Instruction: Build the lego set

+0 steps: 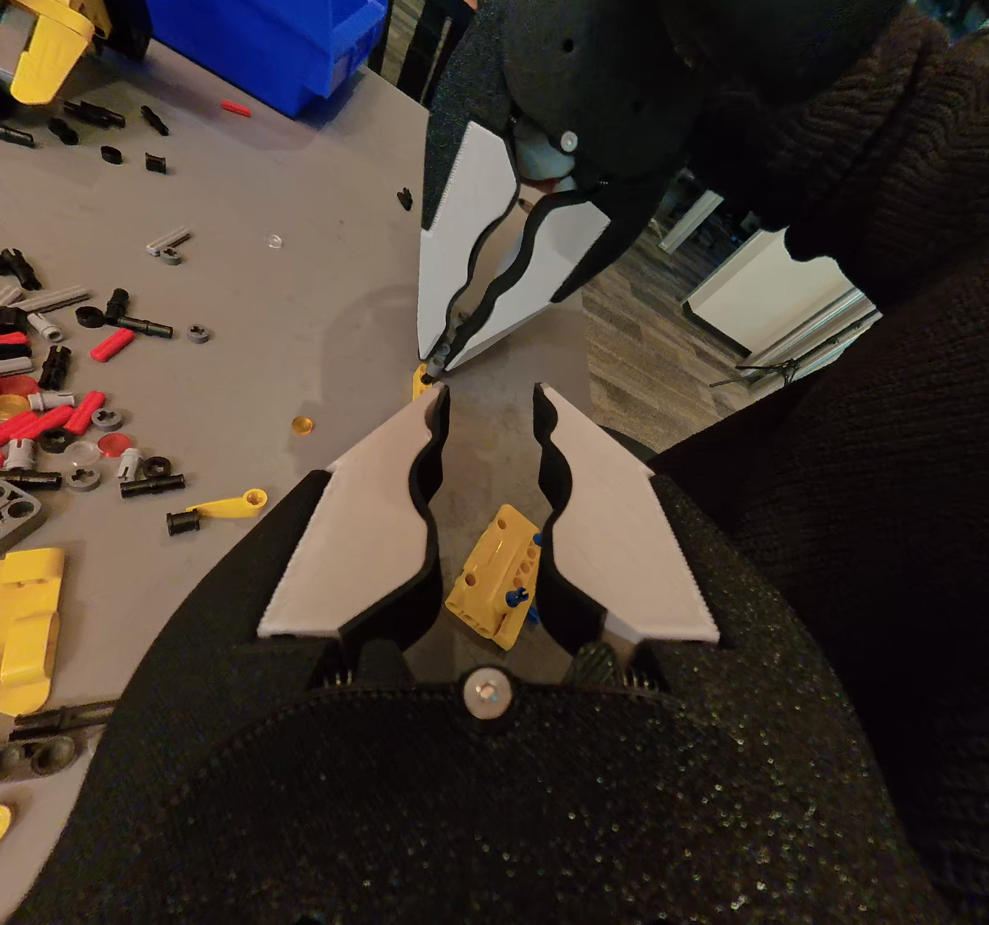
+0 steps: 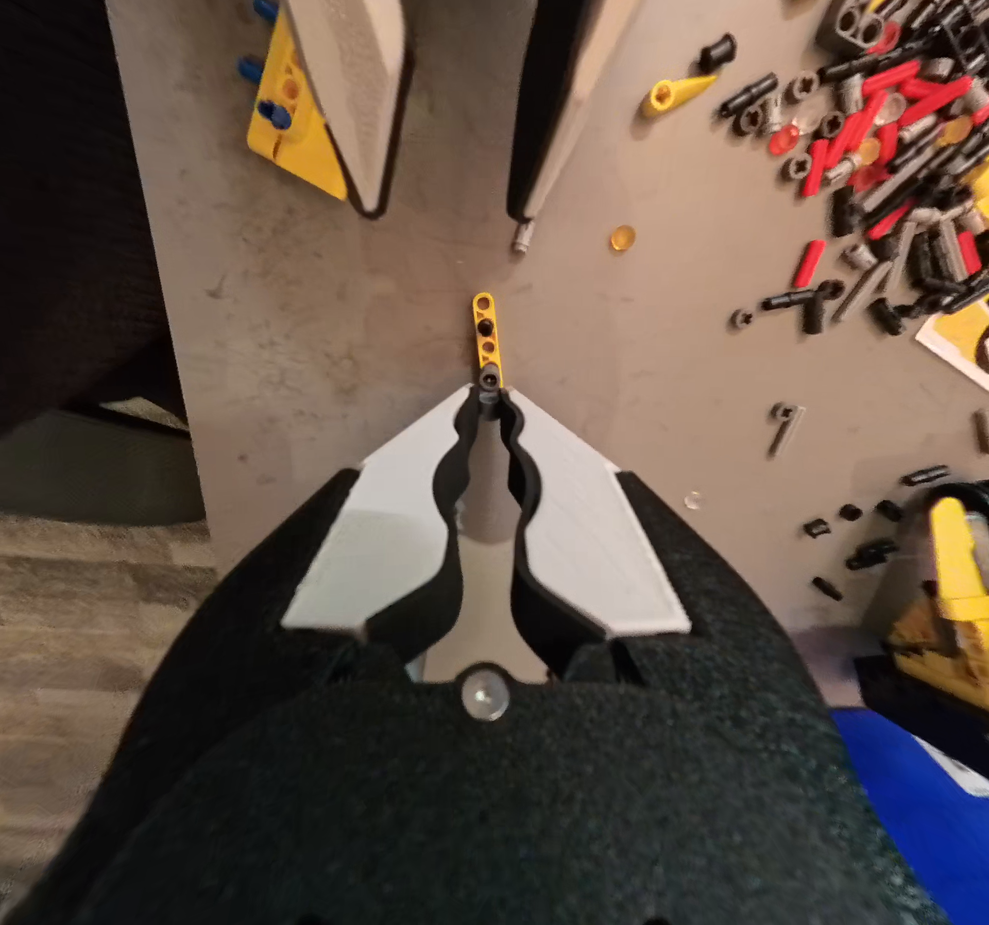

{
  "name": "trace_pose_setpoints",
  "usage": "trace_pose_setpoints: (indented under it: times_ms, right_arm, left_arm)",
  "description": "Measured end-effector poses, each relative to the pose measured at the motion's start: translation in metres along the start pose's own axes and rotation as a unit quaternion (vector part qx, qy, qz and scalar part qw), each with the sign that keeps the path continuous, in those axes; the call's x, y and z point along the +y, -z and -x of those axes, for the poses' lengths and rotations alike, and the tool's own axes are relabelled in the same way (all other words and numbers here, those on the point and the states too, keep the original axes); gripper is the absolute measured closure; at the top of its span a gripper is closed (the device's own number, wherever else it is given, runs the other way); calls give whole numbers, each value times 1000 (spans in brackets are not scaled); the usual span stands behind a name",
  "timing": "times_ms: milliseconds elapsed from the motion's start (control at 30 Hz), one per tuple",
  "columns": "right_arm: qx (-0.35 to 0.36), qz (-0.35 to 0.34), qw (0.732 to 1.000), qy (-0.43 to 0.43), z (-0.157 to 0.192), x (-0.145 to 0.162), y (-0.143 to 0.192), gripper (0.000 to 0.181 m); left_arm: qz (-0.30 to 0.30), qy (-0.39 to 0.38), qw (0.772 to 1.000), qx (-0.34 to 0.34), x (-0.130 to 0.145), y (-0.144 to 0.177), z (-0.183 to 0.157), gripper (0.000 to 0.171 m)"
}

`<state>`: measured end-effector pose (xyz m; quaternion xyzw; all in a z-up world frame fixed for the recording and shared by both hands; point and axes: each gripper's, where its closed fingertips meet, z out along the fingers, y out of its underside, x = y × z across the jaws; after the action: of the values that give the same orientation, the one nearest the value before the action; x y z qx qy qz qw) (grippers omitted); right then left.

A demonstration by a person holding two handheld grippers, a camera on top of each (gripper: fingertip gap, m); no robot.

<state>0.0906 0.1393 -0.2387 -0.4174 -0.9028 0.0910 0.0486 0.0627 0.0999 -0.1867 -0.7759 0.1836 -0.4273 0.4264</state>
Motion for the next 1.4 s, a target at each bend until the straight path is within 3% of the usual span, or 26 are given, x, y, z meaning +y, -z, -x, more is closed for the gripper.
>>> trace_pose_setpoints:
  times_ms: [233, 733, 800, 900, 1167, 1267, 1400]
  right_arm:
    - [-8, 88, 994, 70, 0, 2, -7, 176]
    - [-4, 88, 996, 7, 1, 1, -8, 174]
    - [8, 84, 996, 7, 1, 1, -7, 164]
    - [20, 46, 999, -15, 2, -6, -1, 148]
    - [83, -65, 987, -118, -4, 3, 12, 151]
    - [140, -81, 979, -124, -8, 11, 19, 153]
    - [188, -177, 954, -153, -14, 5, 47, 157]
  left_arm:
    - [0, 0, 1000, -2, 0, 0, 1, 143]
    - [1, 2, 1000, 2, 1, 0, -1, 142]
    - [0, 3, 1000, 3, 1, 0, -1, 142]
    - [1, 1, 1000, 3, 1, 0, -1, 141]
    - [5, -2, 1000, -2, 1, -1, -1, 141]
    - [42, -24, 998, -31, 6, -5, 5, 137]
    - [104, -91, 988, -66, 7, -16, 10, 132]
